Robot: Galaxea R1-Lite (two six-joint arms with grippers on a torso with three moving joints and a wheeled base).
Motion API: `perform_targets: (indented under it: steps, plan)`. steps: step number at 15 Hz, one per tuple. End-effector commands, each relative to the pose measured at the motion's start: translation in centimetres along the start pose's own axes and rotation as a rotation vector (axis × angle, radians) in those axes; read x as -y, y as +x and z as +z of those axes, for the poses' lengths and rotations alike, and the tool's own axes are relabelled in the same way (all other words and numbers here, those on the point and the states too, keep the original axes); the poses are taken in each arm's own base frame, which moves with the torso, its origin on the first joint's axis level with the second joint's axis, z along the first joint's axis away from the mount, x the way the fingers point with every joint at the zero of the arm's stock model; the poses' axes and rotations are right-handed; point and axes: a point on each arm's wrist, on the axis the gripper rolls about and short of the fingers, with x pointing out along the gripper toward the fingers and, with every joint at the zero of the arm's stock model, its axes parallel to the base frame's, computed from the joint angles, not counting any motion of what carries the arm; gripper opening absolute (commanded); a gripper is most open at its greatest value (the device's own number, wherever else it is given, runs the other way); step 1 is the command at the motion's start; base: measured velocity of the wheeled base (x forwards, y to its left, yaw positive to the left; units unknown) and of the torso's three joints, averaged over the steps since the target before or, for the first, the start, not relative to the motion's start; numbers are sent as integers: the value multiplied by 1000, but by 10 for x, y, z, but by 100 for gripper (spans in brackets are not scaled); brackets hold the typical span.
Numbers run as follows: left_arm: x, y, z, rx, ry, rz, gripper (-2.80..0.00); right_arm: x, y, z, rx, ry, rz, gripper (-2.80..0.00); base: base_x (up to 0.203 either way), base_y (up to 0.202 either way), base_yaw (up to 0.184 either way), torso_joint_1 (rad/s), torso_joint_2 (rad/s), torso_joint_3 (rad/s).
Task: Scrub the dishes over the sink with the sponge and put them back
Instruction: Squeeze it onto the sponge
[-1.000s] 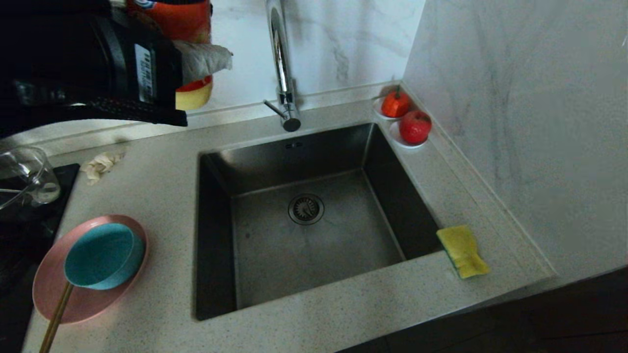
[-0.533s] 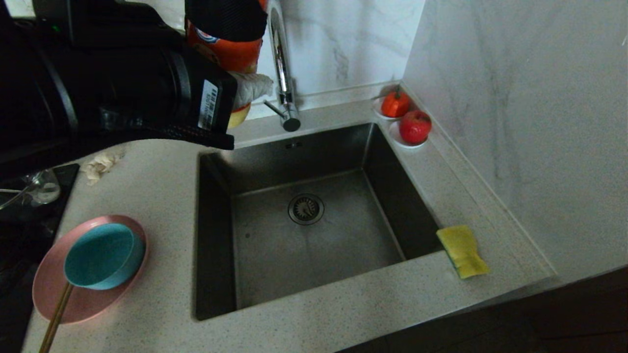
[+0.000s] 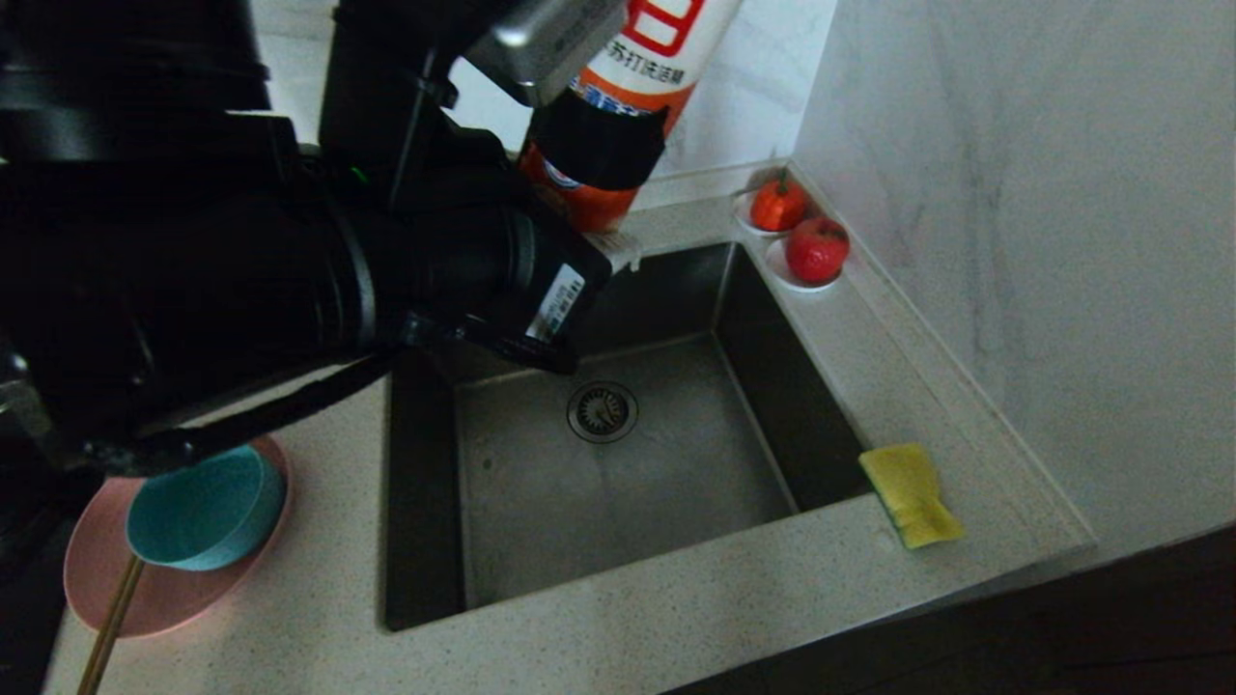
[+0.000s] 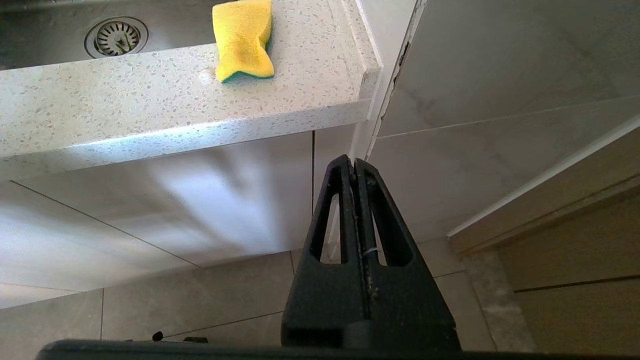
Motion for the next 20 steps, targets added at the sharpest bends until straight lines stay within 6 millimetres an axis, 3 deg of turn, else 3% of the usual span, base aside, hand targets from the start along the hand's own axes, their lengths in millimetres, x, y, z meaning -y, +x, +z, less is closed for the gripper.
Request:
perform_targets:
  steps: [1, 8, 20]
  plan:
    - [19, 15, -4, -29, 27, -39, -280, 0, 0, 0, 0, 0, 0, -280, 0, 0, 0, 0, 0, 0]
    - [48, 32, -26, -110, 111, -110, -280, 0, 0, 0, 0, 0, 0, -280, 0, 0, 0, 0, 0, 0]
    - [118, 76, -65, -238, 257, -250, -280, 0, 0, 0, 0, 0, 0, -280, 0, 0, 0, 0, 0, 0]
